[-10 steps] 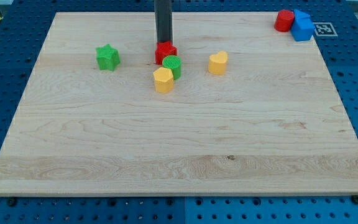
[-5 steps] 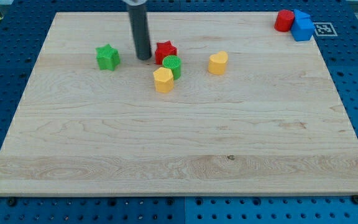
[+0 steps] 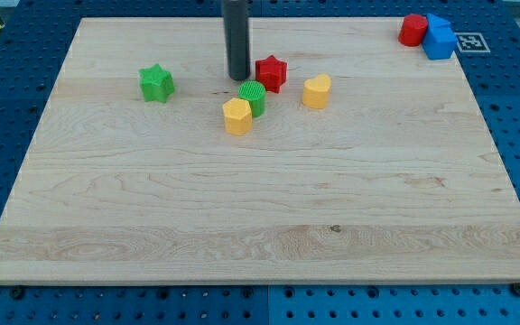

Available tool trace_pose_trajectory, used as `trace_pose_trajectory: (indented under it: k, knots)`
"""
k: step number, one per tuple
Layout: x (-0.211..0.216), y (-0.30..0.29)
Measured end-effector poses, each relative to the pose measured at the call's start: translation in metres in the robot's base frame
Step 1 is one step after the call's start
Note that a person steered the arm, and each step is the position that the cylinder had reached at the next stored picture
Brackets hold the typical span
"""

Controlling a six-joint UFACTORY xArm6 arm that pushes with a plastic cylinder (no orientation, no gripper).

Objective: Push the red star into the group of blocks

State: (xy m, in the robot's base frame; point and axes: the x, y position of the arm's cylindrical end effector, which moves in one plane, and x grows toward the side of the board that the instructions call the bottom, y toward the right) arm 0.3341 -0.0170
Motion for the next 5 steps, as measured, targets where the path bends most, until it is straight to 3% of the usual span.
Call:
trace_pose_trajectory:
  k: [2, 4, 5]
  knots:
    - [-0.024, 0.118]
    - [-0.003, 0.079]
    - [0.022, 0.133]
